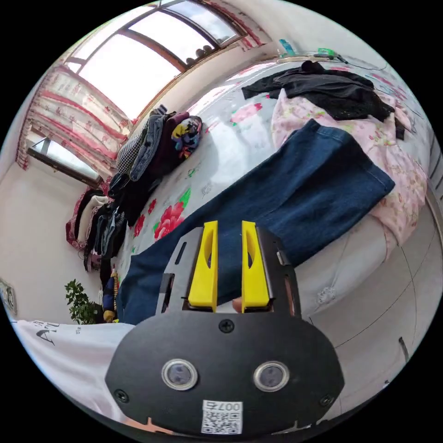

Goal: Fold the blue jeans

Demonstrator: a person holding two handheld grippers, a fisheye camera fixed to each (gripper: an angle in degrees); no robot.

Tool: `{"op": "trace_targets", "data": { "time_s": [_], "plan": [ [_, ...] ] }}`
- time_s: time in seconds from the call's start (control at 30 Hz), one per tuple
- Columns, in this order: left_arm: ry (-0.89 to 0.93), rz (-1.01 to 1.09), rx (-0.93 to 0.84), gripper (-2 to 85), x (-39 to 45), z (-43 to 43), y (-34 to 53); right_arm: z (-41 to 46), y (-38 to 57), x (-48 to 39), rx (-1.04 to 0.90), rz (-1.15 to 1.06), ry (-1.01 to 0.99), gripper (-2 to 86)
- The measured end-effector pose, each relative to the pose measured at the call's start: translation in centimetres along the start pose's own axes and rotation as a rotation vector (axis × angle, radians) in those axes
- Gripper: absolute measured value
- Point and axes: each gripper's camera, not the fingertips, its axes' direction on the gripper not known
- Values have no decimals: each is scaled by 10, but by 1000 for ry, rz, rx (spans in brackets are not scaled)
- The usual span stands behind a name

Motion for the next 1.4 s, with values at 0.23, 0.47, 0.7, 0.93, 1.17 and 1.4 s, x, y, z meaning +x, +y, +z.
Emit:
{"op": "trace_targets", "data": {
  "time_s": [0.23, 0.47, 0.7, 0.93, 1.17, 1.4],
  "plan": [
    [189, -427, 166, 56, -58, -60, 8, -45, 23, 119, 170, 382, -112, 85],
    [289, -725, 284, 88, -101, -99, 27, -16, 33, 134, 281, 522, -299, 52],
    [408, -849, 339, 134, -132, -108, 30, -29, 2, 8, 168, 150, -278, 9],
    [426, -783, 332, 154, -152, -105, 0, 16, 114, -257, -232, -926, -270, 21],
    [437, -832, 317, 85, -182, -99, -6, 185, 337, -306, -911, -1262, -69, 56],
    [515, -797, 334, 37, -205, -95, -4, 138, 344, -321, -727, -1269, -173, 75]
  ]
}}
